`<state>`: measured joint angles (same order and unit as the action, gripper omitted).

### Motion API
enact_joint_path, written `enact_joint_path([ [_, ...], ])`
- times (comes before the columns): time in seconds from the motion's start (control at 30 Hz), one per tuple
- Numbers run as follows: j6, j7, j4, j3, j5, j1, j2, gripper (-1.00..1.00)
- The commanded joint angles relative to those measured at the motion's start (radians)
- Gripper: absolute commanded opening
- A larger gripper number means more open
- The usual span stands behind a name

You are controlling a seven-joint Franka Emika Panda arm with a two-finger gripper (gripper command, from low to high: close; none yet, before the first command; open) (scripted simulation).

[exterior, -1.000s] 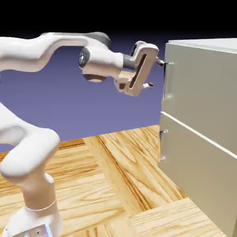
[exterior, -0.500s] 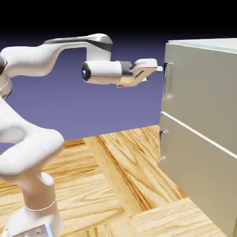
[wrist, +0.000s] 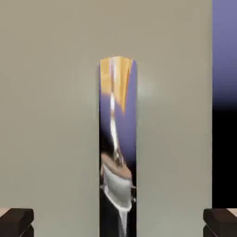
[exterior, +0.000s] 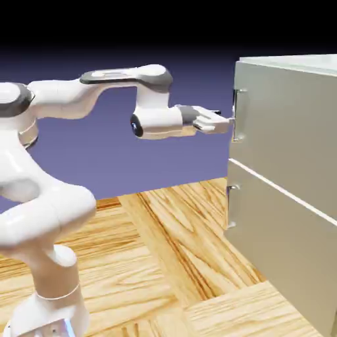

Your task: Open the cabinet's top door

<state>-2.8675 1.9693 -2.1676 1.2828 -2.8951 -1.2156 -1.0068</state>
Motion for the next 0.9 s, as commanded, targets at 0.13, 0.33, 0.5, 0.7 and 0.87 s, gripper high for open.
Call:
enact_joint_path([
  [0.13,0.037,-0.049,-0.033,-0.026,-0.002,0.039,0.04,-1.0],
  [0.33,0.114,-0.172,-0.183,-0.181,0.021,0.256,0.126,-1.0],
  [0.5,0.204,-0.123,-0.338,-0.332,0.146,0.437,0.101,-1.0],
  [0.7,0.323,-0.042,-0.532,-0.543,0.346,0.646,0.019,-1.0],
  [0.87,0.423,0.035,-0.674,-0.725,0.548,0.773,-0.081,-1.0],
])
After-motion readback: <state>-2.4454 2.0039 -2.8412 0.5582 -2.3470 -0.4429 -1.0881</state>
